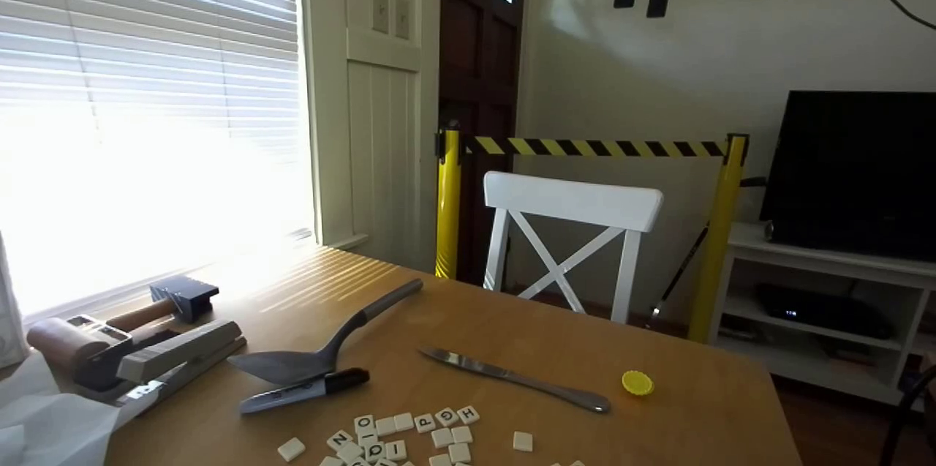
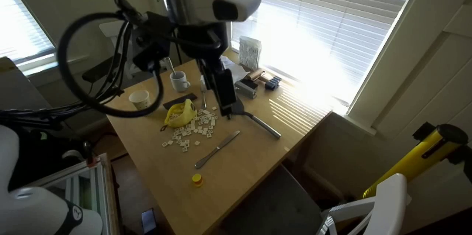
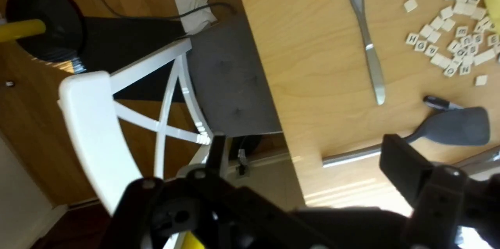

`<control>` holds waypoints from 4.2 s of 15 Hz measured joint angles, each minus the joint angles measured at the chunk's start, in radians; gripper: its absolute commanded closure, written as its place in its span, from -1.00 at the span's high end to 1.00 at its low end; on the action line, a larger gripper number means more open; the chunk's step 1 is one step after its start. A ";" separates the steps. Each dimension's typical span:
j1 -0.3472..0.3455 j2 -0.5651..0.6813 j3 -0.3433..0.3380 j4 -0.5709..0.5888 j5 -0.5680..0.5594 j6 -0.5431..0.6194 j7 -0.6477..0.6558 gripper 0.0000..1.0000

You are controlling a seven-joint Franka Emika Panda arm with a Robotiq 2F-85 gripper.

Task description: Drag the scrabble letters with the butter knife

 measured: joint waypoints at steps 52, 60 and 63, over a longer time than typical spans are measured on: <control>0.249 0.606 0.101 -0.452 -0.123 1.041 0.037 1.00; 0.496 0.794 -0.159 -0.346 -0.356 1.161 0.230 1.00; 0.519 0.860 -0.162 -0.300 -0.353 1.181 0.254 1.00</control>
